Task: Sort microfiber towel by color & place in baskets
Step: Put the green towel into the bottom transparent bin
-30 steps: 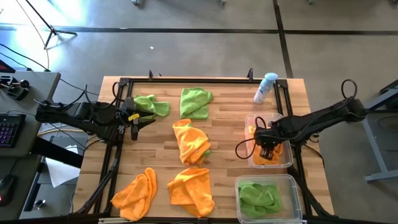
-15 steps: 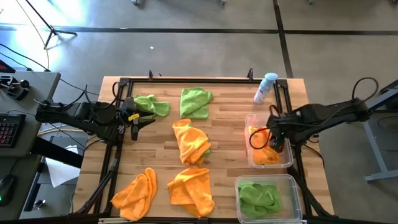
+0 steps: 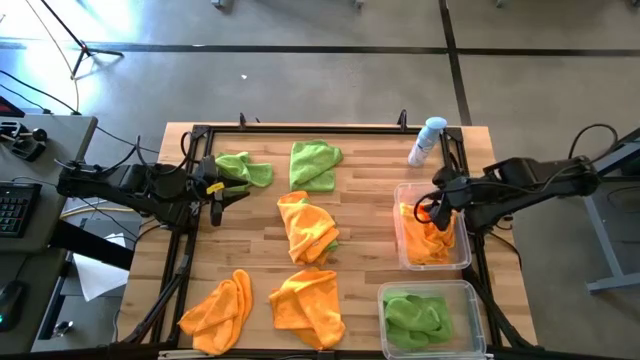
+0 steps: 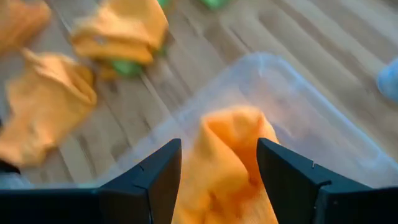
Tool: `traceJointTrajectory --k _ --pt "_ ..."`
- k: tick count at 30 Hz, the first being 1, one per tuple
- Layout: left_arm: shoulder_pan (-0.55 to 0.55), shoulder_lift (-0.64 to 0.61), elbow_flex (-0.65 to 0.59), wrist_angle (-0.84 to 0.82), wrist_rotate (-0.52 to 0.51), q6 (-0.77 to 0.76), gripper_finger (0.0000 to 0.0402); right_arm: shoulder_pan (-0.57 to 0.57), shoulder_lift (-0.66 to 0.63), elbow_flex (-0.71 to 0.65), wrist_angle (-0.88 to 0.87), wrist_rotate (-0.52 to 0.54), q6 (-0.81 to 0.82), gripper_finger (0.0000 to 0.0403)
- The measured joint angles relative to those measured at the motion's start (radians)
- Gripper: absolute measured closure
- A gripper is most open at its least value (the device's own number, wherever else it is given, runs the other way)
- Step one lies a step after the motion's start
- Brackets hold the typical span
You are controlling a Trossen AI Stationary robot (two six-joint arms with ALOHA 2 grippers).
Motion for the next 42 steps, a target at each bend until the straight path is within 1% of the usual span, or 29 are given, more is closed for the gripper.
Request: traceJointTrajectory --k 5,8,13,17,22,25,28,31,35,38,42 --pt "0.0 0.001 0.0 0.0 -0.002 0.0 0.0257 0.0 0.012 -0.04 0.264 0.049 -0.11 0.0202" --pt "0.0 0.001 0.0 -0.009 -0.02 0.001 0.0257 0.0 0.037 -0.044 0.408 0.081 -0.183 0.022" --pt "0.0 0.001 0.0 -0.039 -0.062 0.001 0.0257 0.0 0.105 -0.044 0.637 0.124 -0.284 0.0276" --pt "0.0 0.001 0.0 -0.079 -0.092 0.001 0.0257 0.0 0.176 -0.044 0.772 0.134 -0.316 0.0328" --pt "0.035 0.001 0.059 -0.243 -0.127 -0.028 0.0257 -0.001 0.248 -0.044 0.853 0.134 -0.312 0.0387" --pt "0.09 0.012 0.096 -0.349 -0.117 -0.034 0.0257 -0.001 0.28 -0.044 0.904 0.14 -0.294 0.0399" --pt "0.166 0.046 0.125 -0.445 -0.066 -0.033 0.0257 -0.002 0.311 -0.044 0.962 0.16 -0.282 0.0391" --pt "0.26 0.105 0.136 -0.511 -0.017 -0.029 0.0257 -0.011 0.342 -0.044 1.021 0.161 -0.281 0.039" --pt "0.405 0.217 0.136 -0.55 0.067 0.012 0.0257 -0.03 0.374 -0.044 1.092 0.161 -0.281 0.0394" --pt "0.514 0.319 0.136 -0.546 0.128 0.018 0.0257 -0.043 0.391 -0.044 1.139 0.161 -0.28 0.0399" --pt "0.648 0.454 0.136 -0.545 0.144 0.028 0.0257 -0.051 0.407 -0.044 1.182 0.157 -0.261 0.0402"
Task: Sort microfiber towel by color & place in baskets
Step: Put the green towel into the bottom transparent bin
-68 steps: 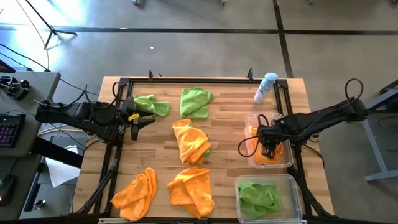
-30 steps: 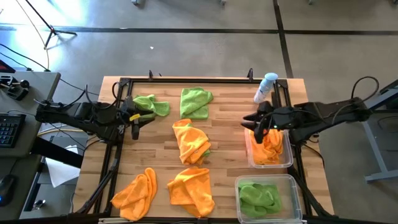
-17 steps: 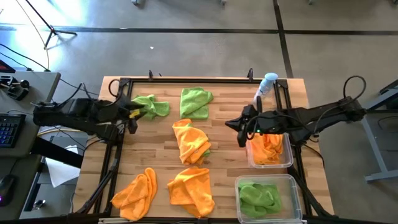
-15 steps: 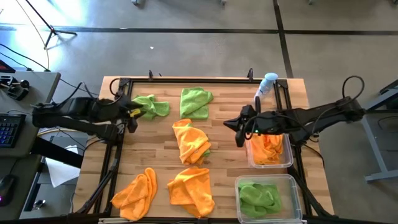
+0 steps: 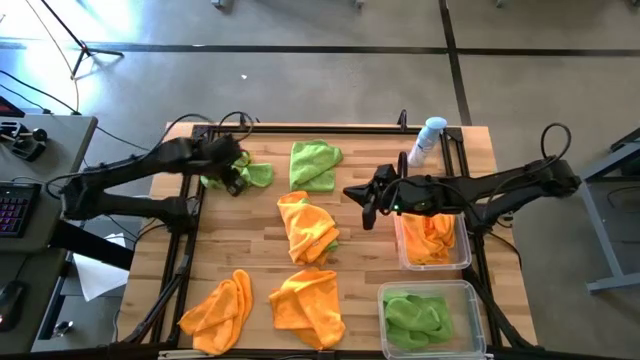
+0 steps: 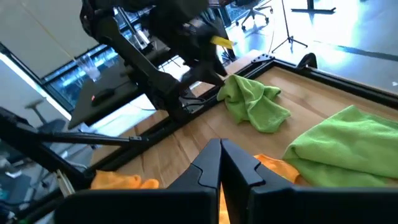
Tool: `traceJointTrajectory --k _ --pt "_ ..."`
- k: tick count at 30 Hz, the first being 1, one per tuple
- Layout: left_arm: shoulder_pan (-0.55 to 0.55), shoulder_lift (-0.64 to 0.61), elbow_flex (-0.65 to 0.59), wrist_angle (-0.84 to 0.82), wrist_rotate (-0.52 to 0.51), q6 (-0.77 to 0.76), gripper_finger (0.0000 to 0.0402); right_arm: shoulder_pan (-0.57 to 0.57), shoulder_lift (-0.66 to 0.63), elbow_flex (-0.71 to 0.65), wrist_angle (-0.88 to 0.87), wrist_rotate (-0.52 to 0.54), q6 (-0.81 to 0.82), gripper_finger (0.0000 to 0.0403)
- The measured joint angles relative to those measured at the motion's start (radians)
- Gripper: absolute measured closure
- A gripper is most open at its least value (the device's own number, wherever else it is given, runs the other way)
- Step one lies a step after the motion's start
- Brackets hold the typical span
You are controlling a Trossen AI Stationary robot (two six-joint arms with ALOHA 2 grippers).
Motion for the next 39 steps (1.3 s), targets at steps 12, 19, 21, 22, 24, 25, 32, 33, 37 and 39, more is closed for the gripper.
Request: traceJointTrajectory --k 12,19,21,22,24,25,32,33,37,39 --pt "0.288 0.339 0.0 0.139 0.091 0.158 0.0257 0.0 0.022 0.0 0.009 -0.004 0.065 0.0402" --pt "0.35 0.469 -0.04 0.212 0.109 0.176 0.0257 0.0 0.022 0.0 0.012 -0.004 0.106 0.0402" --pt "0.355 0.495 -0.075 0.248 0.115 0.185 0.0257 0.0 0.022 0.0 0.012 -0.004 0.109 0.0402" --pt "0.355 0.507 -0.094 0.266 0.115 0.193 0.0257 0.0 0.022 0.0 0.012 -0.004 0.109 0.0402" --pt "0.355 0.516 -0.127 0.303 0.119 0.208 0.0266 0.0 0.022 0.0 0.012 -0.004 0.109 0.0402" --pt "0.355 0.516 -0.142 0.315 0.126 0.21 0.0276 0.0 0.022 0.0 0.012 -0.004 0.109 0.0402" --pt "0.339 0.409 -0.169 0.288 0.197 0.194 0.039 0.0 0.022 0.0 0.007 -0.003 0.106 0.0402" --pt "0.33 0.368 -0.167 0.264 0.204 0.181 0.0389 0.0 0.022 0.0 0.007 -0.003 0.106 0.0402" --pt "0.29 0.198 -0.12 0.107 0.185 0.143 0.0397 0.0 0.022 0.0 -0.001 -0.003 0.078 0.0402" --pt "0.26 0.107 -0.074 0.035 0.183 0.102 0.0398 0.0 0.022 0.0 -0.001 0.0 0.016 0.0402"
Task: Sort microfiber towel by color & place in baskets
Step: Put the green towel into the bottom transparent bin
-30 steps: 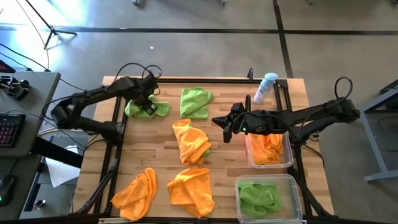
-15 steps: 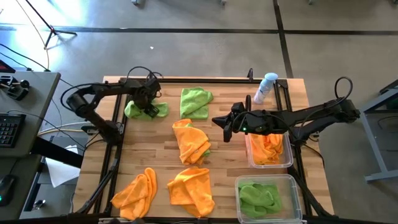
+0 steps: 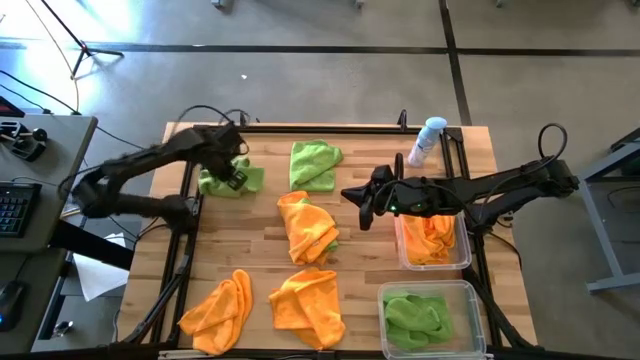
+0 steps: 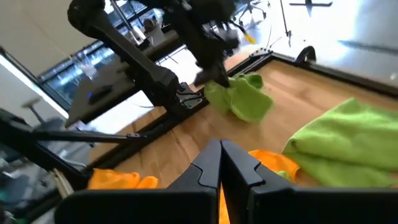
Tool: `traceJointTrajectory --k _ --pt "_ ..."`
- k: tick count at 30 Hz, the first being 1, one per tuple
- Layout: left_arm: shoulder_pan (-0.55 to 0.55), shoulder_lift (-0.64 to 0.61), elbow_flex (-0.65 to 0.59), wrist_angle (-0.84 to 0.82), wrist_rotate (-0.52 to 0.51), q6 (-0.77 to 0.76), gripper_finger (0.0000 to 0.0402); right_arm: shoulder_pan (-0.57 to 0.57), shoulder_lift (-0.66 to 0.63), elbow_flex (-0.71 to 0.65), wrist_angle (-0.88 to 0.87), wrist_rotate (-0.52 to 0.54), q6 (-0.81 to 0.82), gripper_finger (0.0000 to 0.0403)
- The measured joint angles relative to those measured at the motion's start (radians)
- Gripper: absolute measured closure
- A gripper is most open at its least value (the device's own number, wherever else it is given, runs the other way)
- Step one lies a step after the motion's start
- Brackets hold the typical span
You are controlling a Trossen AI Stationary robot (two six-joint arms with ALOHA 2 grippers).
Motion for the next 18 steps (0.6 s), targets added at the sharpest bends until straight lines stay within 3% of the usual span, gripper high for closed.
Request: traceJointTrajectory --k 4,8,13,18 --pt "-0.093 -0.149 0.103 -0.094 0.0 -0.154 0.04 -0.008 0.0 0.0 -0.003 0.0 -0.086 0.0402" --pt "-0.233 -0.207 0.202 -0.099 0.0 -0.321 0.0401 -0.024 0.0 0.0 -0.008 -0.019 -0.196 0.0382" --pt "-0.455 -0.162 0.3 -0.09 -0.088 -0.541 0.0401 -0.046 0.0 0.0 -0.001 -0.034 -0.307 0.0321" --pt "-0.649 -0.021 0.365 -0.084 -0.185 -0.708 0.0401 -0.053 0.0 0.0 0.015 -0.034 -0.409 0.0244"
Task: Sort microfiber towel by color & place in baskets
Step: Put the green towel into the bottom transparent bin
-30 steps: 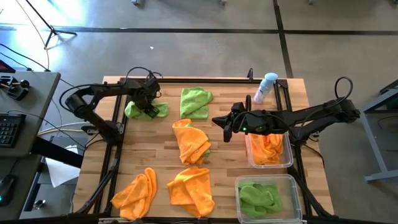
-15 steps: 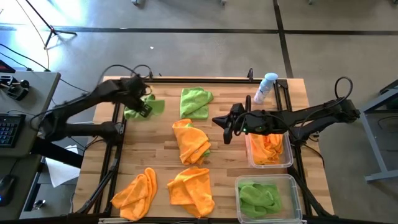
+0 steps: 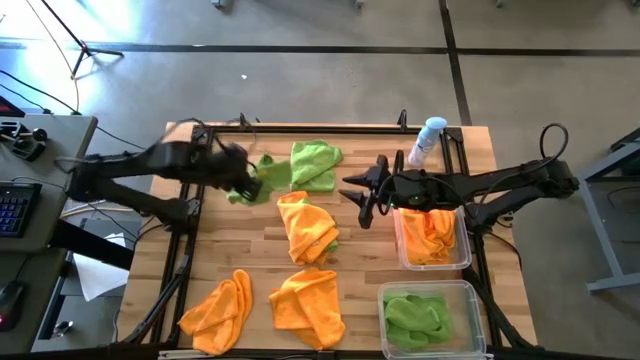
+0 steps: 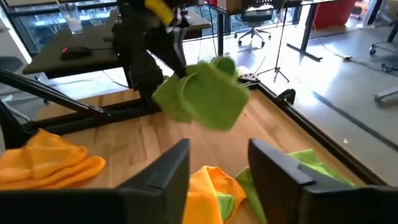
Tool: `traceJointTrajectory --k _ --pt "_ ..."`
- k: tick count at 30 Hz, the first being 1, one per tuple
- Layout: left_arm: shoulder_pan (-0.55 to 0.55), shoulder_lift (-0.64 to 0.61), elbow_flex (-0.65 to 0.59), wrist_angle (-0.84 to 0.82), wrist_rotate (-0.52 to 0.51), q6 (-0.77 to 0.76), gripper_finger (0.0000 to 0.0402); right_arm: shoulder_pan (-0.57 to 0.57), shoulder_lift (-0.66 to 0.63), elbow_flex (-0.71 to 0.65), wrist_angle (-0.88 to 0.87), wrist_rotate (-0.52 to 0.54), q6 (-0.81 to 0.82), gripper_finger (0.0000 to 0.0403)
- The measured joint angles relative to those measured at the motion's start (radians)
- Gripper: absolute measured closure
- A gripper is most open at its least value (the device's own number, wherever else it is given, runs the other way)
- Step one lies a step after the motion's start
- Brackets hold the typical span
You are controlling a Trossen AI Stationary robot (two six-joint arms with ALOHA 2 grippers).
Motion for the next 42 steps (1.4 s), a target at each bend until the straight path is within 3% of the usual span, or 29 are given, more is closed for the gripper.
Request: traceJointTrajectory --k 5,9,16,25,30,37,39,42 --pt "-0.11 0.174 0.084 0.107 -0.007 -0.048 0.0401 0.0 0.0 0.0 0.052 -0.049 -0.108 0.0185" --pt "-0.155 0.296 0.193 0.218 -0.008 -0.017 0.0401 0.0 0.004 0.0 0.068 -0.12 -0.177 0.0161" --pt "-0.169 0.467 0.444 0.288 -0.01 0.112 0.0401 0.001 0.044 0.0 0.069 -0.207 -0.183 0.0155" --pt "-0.168 0.609 0.664 0.283 -0.008 0.235 0.0401 0.001 0.098 0.0 0.071 -0.182 -0.183 0.0157" --pt "-0.165 0.618 0.673 0.29 -0.007 0.25 0.0399 0.001 0.097 0.0 0.068 -0.138 -0.184 0.0207" --pt "-0.167 0.618 0.673 0.293 -0.062 0.259 0.0378 0.0 0.097 0.0 0.056 -0.13 -0.235 0.0378" --pt "-0.166 0.618 0.674 0.297 -0.072 0.272 0.037 0.0 0.097 0.0 0.045 -0.129 -0.234 0.0386" --pt "-0.162 0.615 0.674 0.289 -0.081 0.288 0.0355 0.001 0.096 0.0 0.012 -0.113 -0.215 0.0364"
